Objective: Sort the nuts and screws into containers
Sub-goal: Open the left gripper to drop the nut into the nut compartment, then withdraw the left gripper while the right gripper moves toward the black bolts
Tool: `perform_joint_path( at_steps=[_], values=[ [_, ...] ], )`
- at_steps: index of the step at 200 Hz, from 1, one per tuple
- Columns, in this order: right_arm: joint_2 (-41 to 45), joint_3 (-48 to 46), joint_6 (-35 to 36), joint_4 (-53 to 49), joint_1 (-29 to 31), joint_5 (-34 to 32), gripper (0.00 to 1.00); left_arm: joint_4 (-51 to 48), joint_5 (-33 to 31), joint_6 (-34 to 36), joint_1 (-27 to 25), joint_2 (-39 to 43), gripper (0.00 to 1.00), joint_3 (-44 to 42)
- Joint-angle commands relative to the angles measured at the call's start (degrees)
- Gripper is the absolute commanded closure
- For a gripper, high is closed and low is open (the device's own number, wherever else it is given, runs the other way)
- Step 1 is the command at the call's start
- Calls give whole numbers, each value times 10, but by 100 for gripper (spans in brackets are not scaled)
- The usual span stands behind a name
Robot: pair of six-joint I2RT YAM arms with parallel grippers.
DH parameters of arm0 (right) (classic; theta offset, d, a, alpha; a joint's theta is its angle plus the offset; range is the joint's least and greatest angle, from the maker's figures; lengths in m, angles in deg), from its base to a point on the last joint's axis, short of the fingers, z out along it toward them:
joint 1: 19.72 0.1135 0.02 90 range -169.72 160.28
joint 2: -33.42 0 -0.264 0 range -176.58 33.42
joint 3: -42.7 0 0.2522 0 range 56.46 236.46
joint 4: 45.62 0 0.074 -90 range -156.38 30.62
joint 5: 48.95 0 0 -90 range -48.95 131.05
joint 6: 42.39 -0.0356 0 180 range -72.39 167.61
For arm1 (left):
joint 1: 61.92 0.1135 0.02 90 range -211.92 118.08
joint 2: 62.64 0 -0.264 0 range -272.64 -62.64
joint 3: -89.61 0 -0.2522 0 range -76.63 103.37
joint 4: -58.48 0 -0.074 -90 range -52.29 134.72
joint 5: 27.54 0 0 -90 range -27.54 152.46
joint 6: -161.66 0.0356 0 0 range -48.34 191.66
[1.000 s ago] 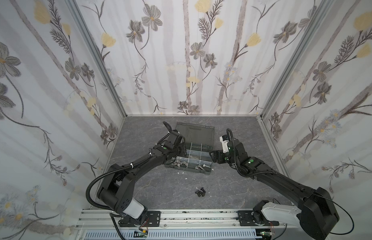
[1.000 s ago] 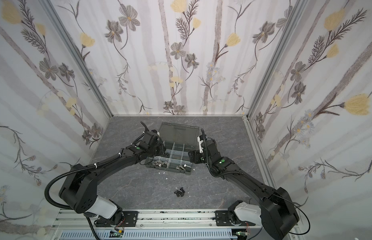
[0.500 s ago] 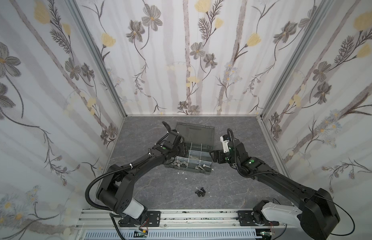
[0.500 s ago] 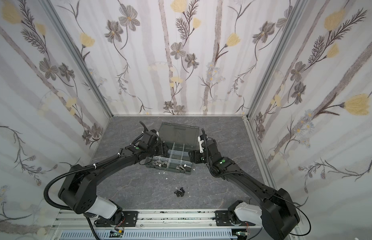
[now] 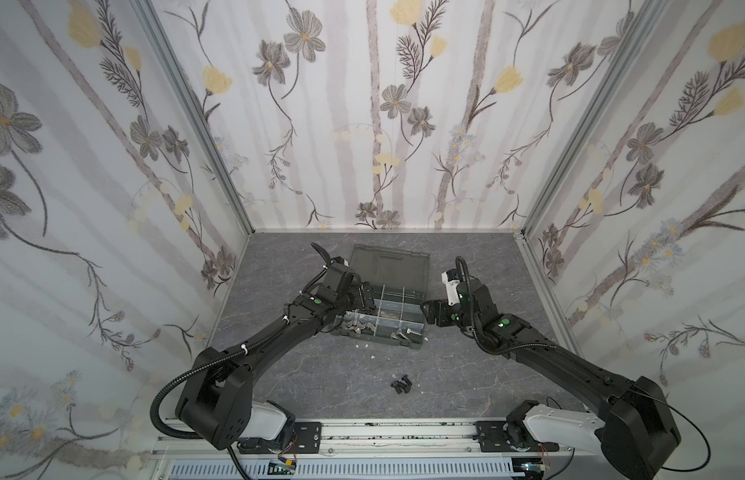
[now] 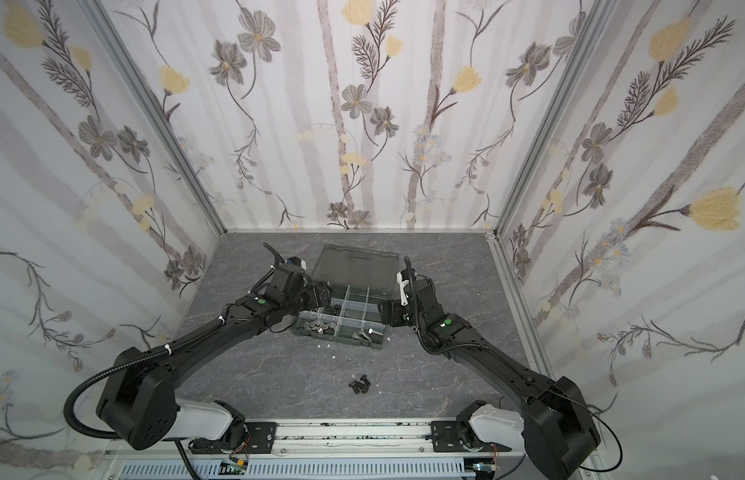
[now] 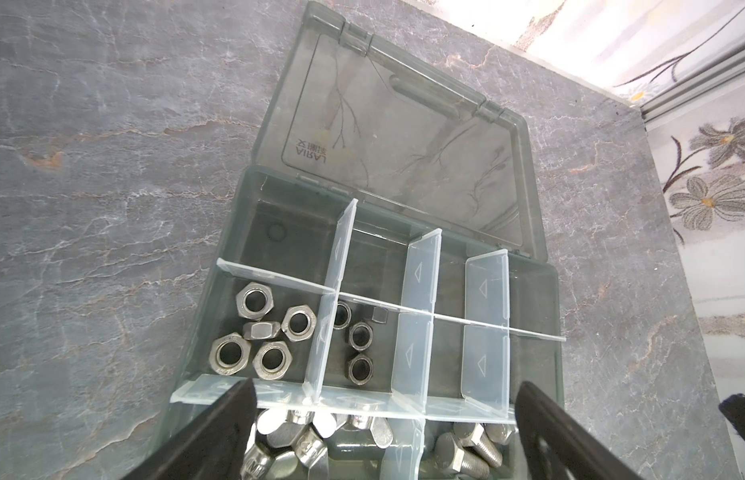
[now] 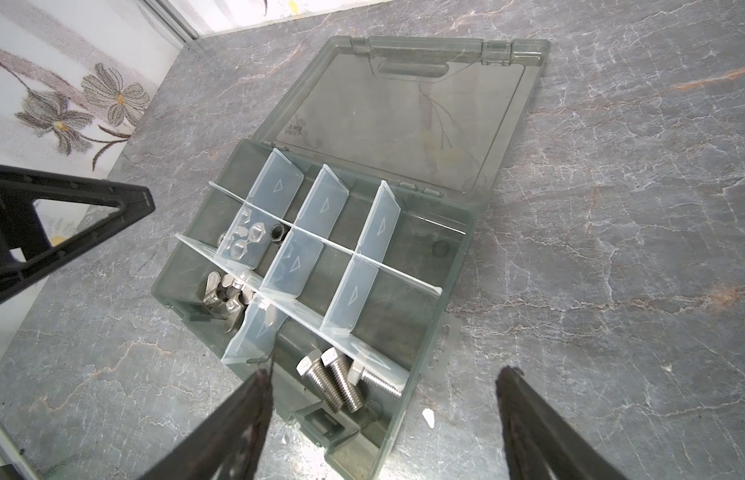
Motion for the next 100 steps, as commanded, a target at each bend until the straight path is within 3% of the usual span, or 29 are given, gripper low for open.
perform_joint_path(
  at_steps=[1,100],
  values=[
    [0,-1,-3,15,0,-3,16,13,-18,-11,5,16,0,-8],
    [2,-15,1,0,0,18,16,14,-38,-33,28,94,0,-61]
  ],
)
